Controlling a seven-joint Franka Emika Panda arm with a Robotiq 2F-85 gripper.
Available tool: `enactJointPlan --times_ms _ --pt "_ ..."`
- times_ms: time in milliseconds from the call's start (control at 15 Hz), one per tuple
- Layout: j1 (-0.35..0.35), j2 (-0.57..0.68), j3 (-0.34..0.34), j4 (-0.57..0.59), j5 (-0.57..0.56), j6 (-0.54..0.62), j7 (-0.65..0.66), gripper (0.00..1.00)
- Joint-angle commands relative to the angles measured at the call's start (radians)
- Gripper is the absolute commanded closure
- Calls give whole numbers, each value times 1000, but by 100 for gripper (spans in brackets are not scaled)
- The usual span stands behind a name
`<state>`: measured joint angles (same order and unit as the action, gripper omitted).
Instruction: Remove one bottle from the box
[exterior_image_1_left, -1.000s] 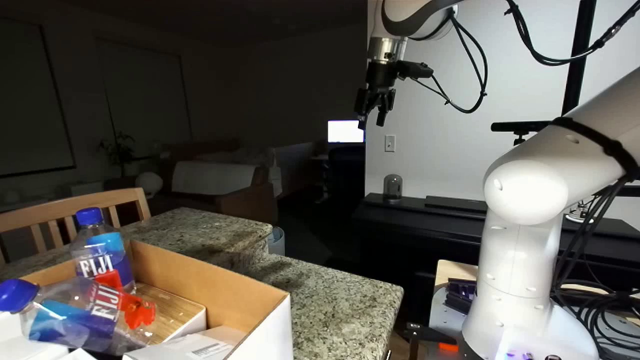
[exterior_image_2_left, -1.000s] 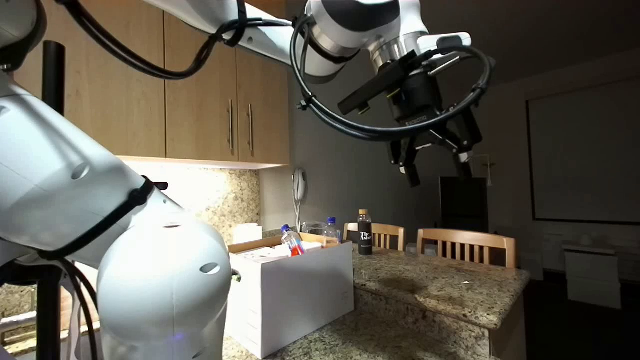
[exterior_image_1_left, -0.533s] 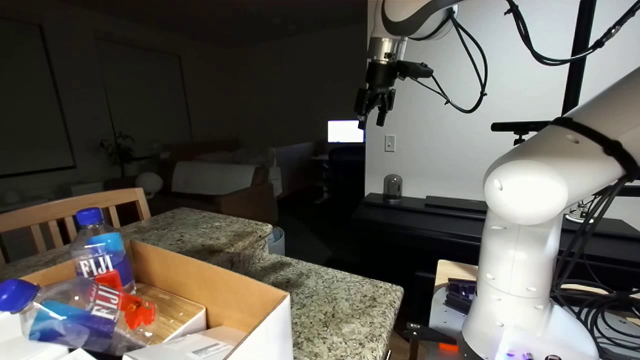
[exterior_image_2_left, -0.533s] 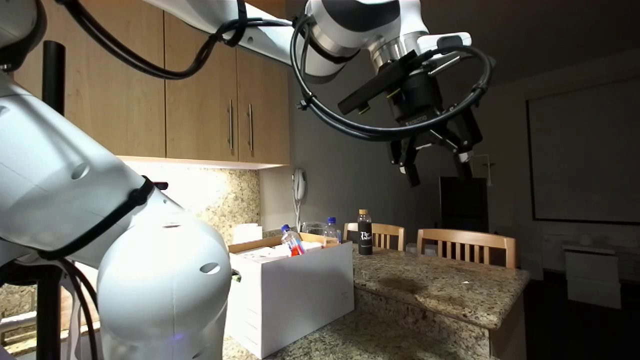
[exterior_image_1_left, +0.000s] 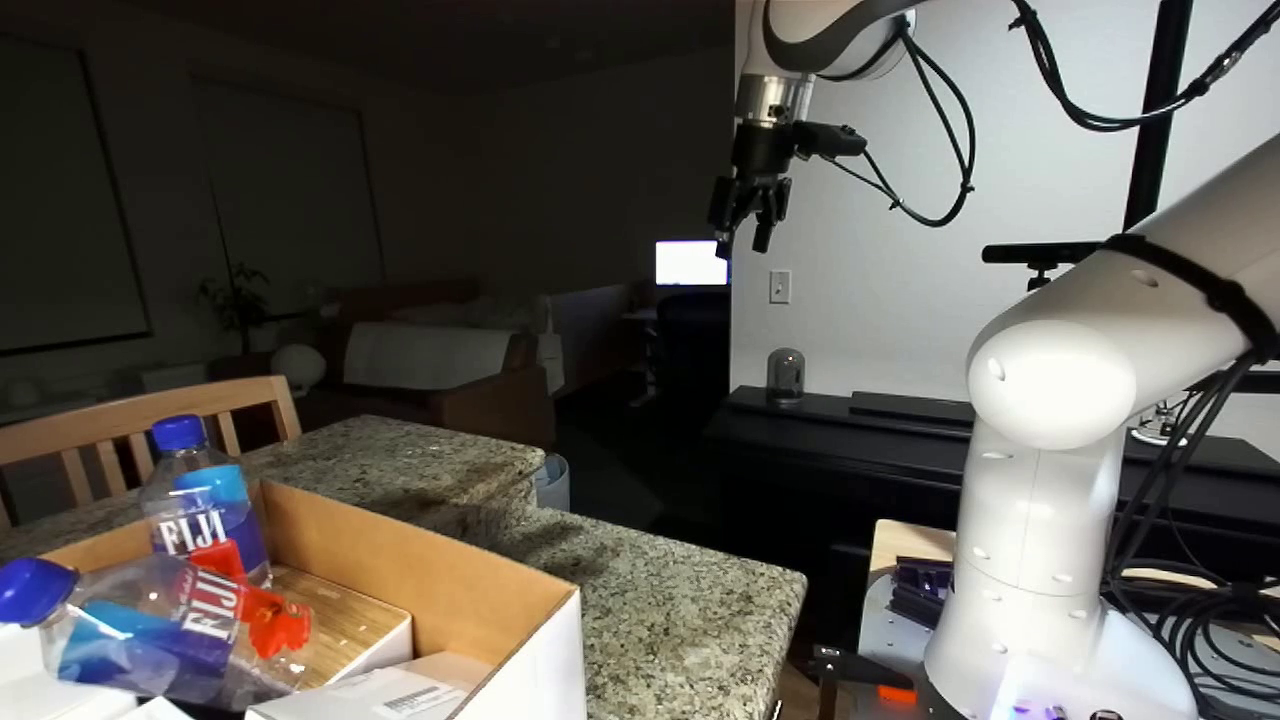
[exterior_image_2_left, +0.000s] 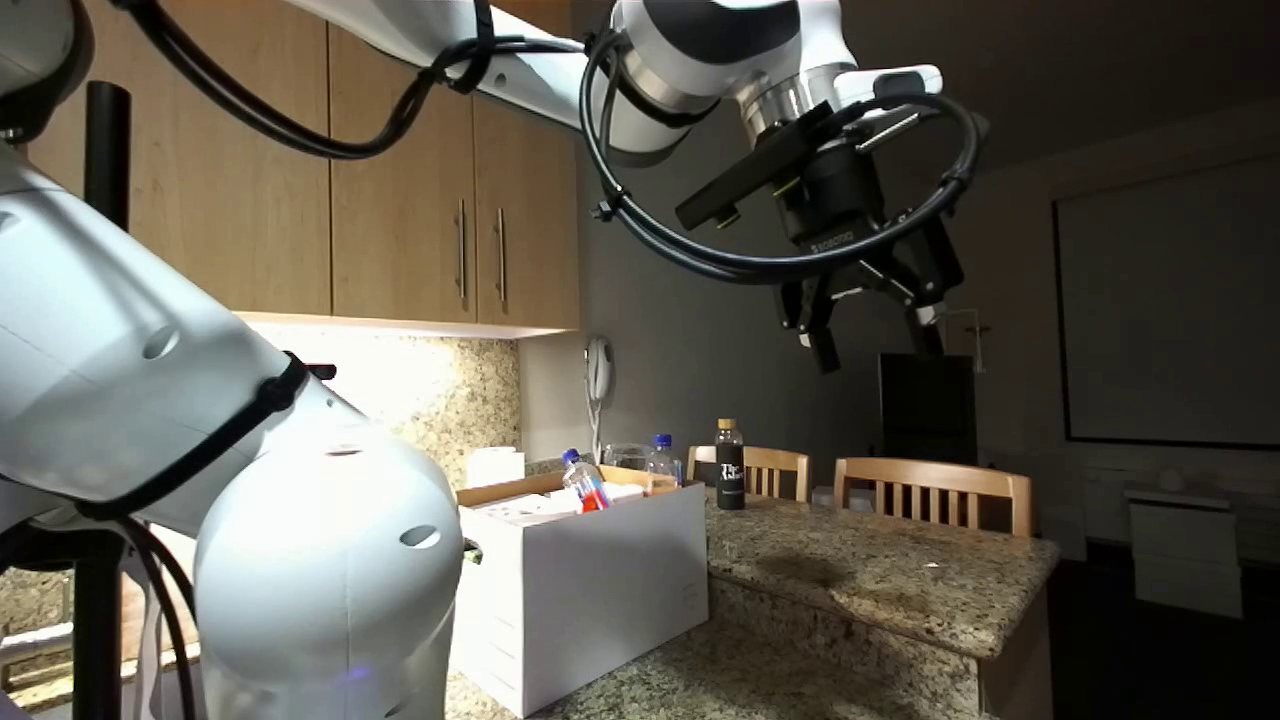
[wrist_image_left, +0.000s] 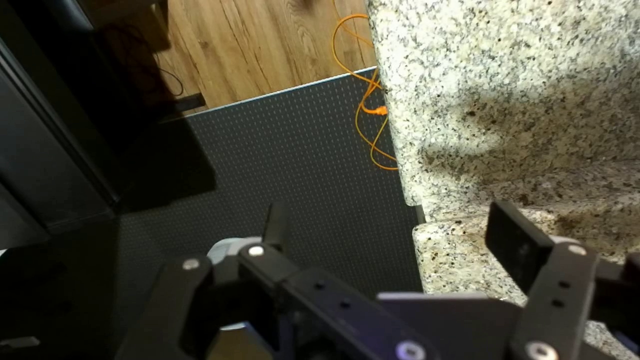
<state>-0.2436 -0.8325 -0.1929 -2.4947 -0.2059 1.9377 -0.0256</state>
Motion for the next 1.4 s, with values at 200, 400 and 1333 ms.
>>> enactJointPlan --times_ms 200,400,1333 --pt "64 41 82 5 40 65 63 0" --pt "137 89 130 13 85 103 66 0" --pt "416 450 449 259 112 274 68 0"
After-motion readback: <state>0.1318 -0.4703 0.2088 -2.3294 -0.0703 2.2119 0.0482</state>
